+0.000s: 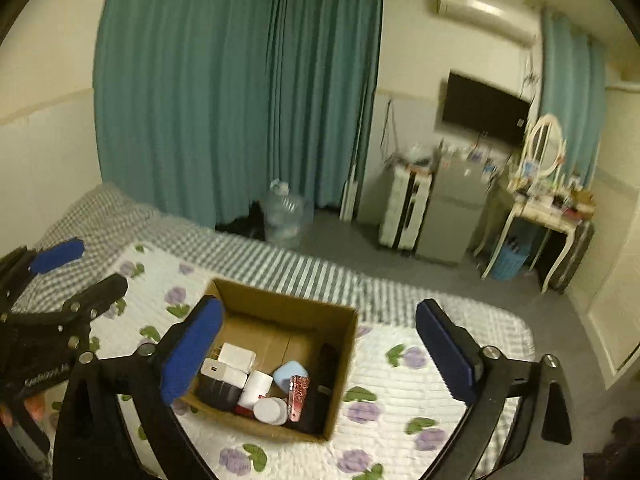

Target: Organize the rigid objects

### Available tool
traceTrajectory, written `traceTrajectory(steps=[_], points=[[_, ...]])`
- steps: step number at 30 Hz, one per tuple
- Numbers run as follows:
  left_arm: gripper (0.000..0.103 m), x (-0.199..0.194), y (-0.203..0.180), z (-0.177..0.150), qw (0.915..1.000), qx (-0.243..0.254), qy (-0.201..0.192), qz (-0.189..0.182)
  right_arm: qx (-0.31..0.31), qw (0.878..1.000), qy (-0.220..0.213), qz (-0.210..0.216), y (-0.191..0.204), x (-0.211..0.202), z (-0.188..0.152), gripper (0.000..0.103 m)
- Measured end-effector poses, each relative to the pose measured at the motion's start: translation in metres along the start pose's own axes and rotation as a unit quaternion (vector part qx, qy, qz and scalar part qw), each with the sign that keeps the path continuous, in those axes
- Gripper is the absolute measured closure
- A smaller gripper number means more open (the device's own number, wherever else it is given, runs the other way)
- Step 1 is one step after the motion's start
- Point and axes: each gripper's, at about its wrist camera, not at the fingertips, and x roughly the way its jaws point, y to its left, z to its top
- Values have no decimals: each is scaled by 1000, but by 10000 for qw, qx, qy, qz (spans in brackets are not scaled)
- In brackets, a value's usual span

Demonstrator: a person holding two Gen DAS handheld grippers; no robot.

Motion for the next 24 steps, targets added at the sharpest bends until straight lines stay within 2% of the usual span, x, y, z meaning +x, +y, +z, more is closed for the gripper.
traceTrajectory(steps=[4,7,11,14,18,20,24], points=[[23,-41,-5,3,9994,-19,-353,-9,114,9993,-333,-123,0,-56,-2,0],[22,-62,-8,-1,9985,-5,-546,-1,151,9988,-410,-201,2,-80,-9,0],[22,-76,-6,-21,9980,-177,-605,-18,315,9974,-572,-304,1,-97,-29,0],[22,-72,-8,-41,9981,-217,-577,-3,553,9960,-684,-166,2,-95,-55,0],[22,-64,-18,-79,9978,-35,-652,143,692,9936,-839,-307,4,-80,-95,0],[22,-59,-23,-97,9967,12,-771,245,773,9935,-778,-298,4,-65,-112,0],[22,-43,-25,-115,9987,-42,-493,155,527,9954,-667,-447,12,-47,-129,0]])
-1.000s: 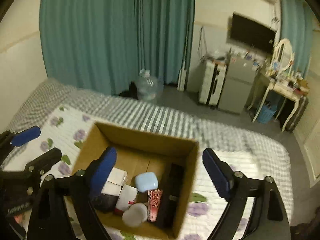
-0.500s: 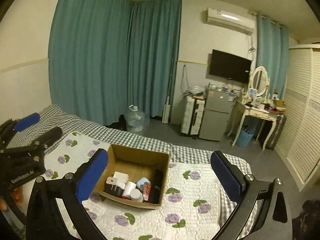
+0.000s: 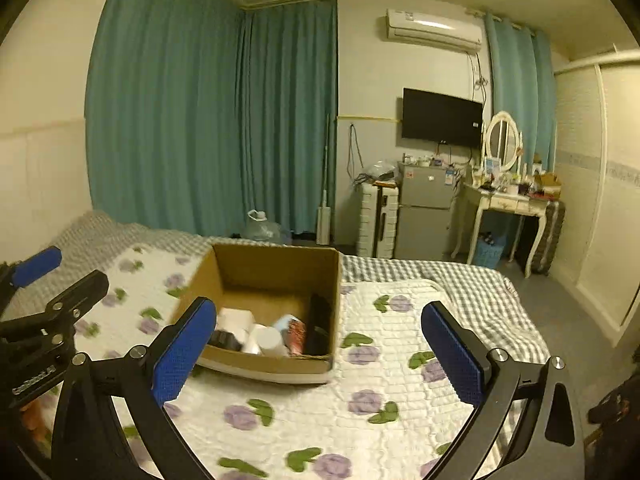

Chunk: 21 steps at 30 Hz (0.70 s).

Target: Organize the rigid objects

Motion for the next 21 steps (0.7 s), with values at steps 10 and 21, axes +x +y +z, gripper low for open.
traceTrajectory(steps=[10,21], points=[[22,12,10,-12,9997,-188,130,-70,33,9998,186,-57,-4,25,-23,0],[22,14,8,-17,9995,-179,260,-93,11,9998,214,-46,-4,26,-26,0]])
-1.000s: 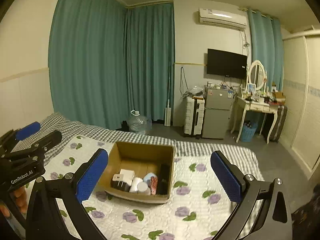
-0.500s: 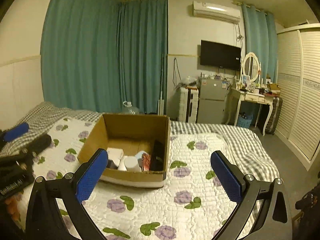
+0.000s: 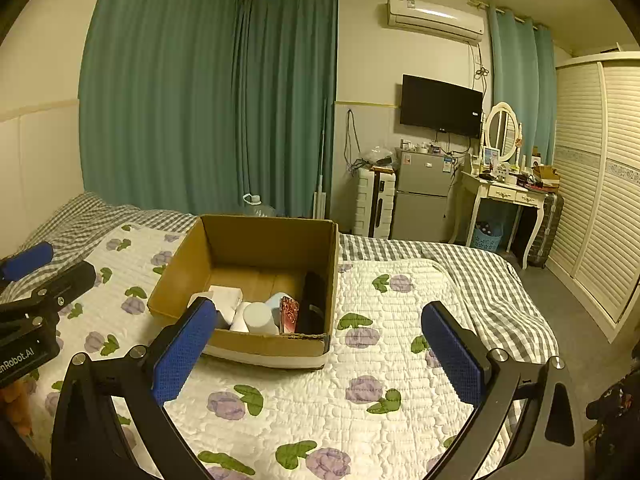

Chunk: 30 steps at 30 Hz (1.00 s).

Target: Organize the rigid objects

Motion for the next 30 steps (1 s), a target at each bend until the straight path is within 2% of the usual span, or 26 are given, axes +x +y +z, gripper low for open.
traceTrajectory(steps=[8,20,30], points=[[22,-1,0,1,9999,-19,84,-94,0,10000,-43,0,2,-4,2,0],[22,4,1,-1,9999,16,156,34,12,10000,-52,-51,1,-4,1,0],[22,4,0,-1,9999,29,163,-1,7,10000,-58,-79,-1,-4,1,0]])
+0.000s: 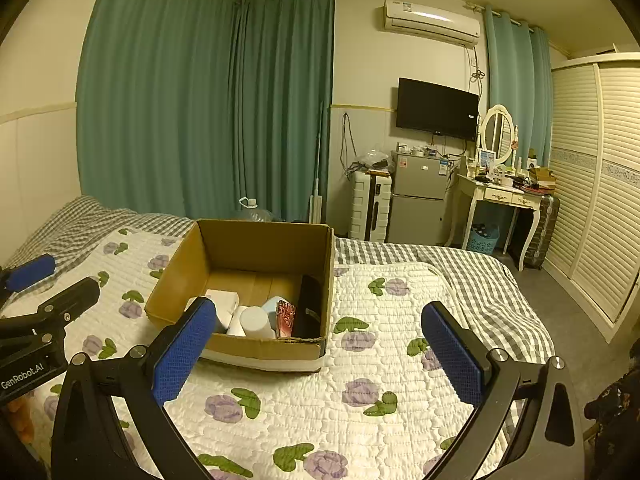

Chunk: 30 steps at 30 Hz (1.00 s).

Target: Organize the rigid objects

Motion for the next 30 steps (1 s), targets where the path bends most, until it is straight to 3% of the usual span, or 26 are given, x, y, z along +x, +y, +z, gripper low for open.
traceTrajectory(steps=[30], points=[[22,0,1,-1,10000,-45,17,-22,3,10000,92,-38,2,2,-2,0]])
